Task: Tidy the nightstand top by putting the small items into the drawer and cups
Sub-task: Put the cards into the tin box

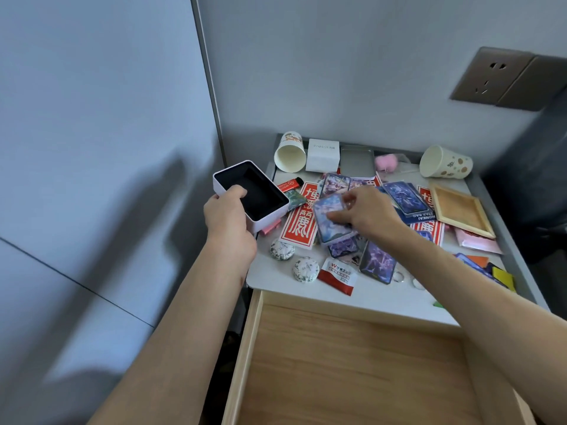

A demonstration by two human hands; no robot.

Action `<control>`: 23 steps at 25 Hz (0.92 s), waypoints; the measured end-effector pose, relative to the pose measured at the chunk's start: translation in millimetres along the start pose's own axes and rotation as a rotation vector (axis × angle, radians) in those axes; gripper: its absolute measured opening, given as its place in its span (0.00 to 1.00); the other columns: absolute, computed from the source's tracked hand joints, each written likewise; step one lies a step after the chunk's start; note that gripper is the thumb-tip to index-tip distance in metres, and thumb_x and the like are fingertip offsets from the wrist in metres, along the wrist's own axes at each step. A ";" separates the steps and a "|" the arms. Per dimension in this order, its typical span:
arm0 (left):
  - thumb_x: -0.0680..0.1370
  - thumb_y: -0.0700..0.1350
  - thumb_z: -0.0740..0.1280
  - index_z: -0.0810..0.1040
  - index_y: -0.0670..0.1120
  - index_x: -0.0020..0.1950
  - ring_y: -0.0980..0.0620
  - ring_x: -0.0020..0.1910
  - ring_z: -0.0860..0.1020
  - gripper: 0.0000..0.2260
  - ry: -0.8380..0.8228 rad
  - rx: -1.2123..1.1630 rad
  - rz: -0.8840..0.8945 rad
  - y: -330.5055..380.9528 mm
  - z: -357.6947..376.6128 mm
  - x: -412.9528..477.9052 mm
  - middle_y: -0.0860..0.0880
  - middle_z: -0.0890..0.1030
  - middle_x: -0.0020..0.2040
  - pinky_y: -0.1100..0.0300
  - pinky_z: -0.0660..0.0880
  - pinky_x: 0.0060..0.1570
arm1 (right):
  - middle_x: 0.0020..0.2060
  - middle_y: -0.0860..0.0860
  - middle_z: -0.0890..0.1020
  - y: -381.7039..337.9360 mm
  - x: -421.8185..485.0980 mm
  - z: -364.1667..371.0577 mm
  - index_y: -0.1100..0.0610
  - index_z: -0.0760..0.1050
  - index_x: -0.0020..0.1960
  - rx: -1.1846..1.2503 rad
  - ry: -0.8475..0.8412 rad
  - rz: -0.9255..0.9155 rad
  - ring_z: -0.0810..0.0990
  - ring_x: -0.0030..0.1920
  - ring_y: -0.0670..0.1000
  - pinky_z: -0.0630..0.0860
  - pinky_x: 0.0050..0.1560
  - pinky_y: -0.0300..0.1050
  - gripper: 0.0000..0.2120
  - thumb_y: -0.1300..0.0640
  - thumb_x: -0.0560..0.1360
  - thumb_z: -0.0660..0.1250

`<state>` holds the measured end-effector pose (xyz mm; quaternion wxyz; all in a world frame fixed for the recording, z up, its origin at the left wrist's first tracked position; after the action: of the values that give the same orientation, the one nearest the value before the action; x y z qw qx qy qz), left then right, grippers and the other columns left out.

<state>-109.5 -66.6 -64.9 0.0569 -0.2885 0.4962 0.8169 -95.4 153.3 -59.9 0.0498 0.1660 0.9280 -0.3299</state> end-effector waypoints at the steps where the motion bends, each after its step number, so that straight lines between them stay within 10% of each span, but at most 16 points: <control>1: 0.78 0.37 0.64 0.75 0.44 0.60 0.49 0.38 0.81 0.10 -0.014 0.008 -0.011 -1.4 1.8 -2.2 0.45 0.81 0.47 0.61 0.78 0.31 | 0.39 0.52 0.81 12.1 2.7 -4.0 0.61 0.77 0.50 -0.068 0.019 0.045 0.78 0.33 0.47 0.80 0.35 0.38 0.15 0.52 0.71 0.75; 6: 0.77 0.37 0.65 0.75 0.43 0.57 0.42 0.45 0.81 0.09 -0.083 0.057 -0.058 -13.0 10.0 -11.2 0.40 0.82 0.54 0.43 0.80 0.54 | 0.34 0.53 0.80 28.5 7.8 9.9 0.60 0.73 0.39 -0.235 0.002 0.118 0.77 0.32 0.51 0.77 0.35 0.47 0.19 0.46 0.68 0.77; 12: 0.77 0.38 0.66 0.76 0.44 0.58 0.41 0.49 0.82 0.10 -0.116 0.095 -0.068 -16.8 11.4 -7.2 0.40 0.82 0.54 0.44 0.80 0.55 | 0.35 0.54 0.79 33.1 14.1 8.6 0.57 0.70 0.35 -0.171 -0.013 0.152 0.75 0.33 0.52 0.73 0.33 0.45 0.18 0.49 0.67 0.78; 23: 0.79 0.43 0.67 0.79 0.44 0.60 0.43 0.53 0.84 0.11 -0.242 0.077 -0.121 -28.5 18.3 -5.4 0.43 0.85 0.53 0.42 0.78 0.60 | 0.43 0.56 0.86 -15.7 -2.5 -60.1 0.61 0.79 0.51 0.581 0.066 -0.011 0.86 0.40 0.53 0.83 0.43 0.47 0.08 0.59 0.74 0.72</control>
<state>-101.8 -35.8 -78.0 0.1767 -0.2148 0.4985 0.8211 -97.4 179.0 -3.3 -0.0318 0.1788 0.7965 -0.5767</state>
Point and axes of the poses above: each hand's wrist, its own x-axis towards the middle knuckle, its own z-axis out of the palm, y = z × x, the point moved 5 cm from there along x, towards the middle knuckle
